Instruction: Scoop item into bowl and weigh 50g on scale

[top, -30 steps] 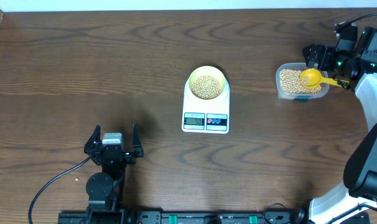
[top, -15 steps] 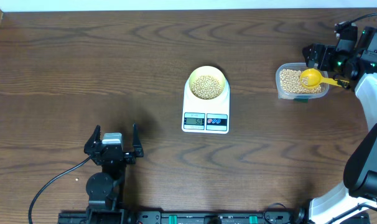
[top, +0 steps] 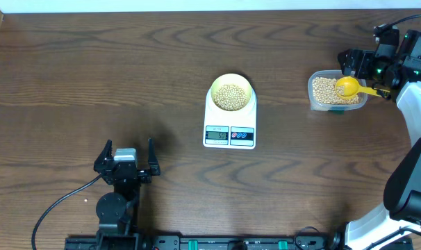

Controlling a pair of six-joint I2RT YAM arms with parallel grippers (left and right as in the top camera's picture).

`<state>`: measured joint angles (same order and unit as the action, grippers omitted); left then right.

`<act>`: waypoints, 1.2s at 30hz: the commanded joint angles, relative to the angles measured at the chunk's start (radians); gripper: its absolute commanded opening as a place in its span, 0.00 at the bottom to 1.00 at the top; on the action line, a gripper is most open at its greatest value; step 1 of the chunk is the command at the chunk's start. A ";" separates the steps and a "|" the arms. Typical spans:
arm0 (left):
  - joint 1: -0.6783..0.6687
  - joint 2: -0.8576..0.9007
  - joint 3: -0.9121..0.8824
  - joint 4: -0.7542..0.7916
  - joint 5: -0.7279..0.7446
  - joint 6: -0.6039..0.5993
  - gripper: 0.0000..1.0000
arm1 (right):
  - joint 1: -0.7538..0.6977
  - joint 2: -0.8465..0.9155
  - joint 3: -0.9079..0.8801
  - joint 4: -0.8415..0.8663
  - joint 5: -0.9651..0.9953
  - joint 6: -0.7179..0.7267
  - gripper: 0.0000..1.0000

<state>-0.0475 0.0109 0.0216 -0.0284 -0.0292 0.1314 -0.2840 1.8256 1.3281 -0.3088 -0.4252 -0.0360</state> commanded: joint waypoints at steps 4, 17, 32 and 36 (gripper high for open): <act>0.004 -0.006 -0.018 -0.039 -0.034 0.013 0.98 | 0.003 0.000 0.003 0.002 0.001 0.002 0.99; 0.004 -0.006 -0.018 -0.039 -0.034 0.013 0.98 | 0.003 0.000 0.003 0.002 0.001 0.002 0.99; 0.004 -0.006 -0.018 -0.039 -0.034 0.013 0.97 | 0.024 -0.117 0.003 -0.117 0.005 0.002 0.99; 0.004 -0.006 -0.018 -0.039 -0.034 0.013 0.98 | 0.037 -0.239 0.003 -0.196 0.005 0.002 0.99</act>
<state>-0.0475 0.0109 0.0219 -0.0284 -0.0292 0.1318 -0.2615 1.7123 1.3281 -0.4713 -0.4175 -0.0360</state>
